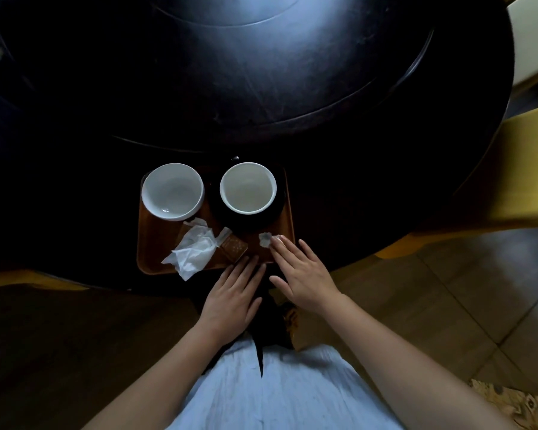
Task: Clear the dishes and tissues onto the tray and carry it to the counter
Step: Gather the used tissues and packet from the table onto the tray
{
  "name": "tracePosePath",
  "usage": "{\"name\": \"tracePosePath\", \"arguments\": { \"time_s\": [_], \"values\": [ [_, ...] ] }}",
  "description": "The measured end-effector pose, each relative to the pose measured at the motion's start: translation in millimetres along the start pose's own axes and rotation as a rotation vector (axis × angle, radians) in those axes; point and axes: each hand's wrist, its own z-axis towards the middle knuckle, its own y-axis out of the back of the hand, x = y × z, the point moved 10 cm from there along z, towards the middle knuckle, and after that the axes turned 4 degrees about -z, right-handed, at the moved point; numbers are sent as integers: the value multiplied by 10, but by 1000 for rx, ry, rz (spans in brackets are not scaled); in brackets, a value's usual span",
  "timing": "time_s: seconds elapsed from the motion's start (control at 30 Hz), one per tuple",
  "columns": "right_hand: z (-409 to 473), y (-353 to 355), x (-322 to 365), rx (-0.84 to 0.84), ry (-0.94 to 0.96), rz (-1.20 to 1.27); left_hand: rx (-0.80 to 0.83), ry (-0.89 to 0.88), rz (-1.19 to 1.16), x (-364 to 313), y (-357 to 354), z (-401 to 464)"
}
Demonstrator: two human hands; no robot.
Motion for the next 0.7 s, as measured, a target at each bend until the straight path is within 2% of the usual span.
{"name": "tracePosePath", "arguments": {
  "time_s": [0.17, 0.4, 0.53, 0.7],
  "values": [
    [-17, 58, -12, -13, -13, 38, -9, -4, -6, -15, 21, 6],
    [-148, 543, 3, -290, -84, 103, -148, 10, -135, 134, 347, -146],
    [-225, 791, -167, -456, -210, 112, -280, 134, -224, 628, 616, -386],
    [-35, 788, -388, -368, -366, 114, -387, 388, -190, 1474, 796, -567]
  ]
}}
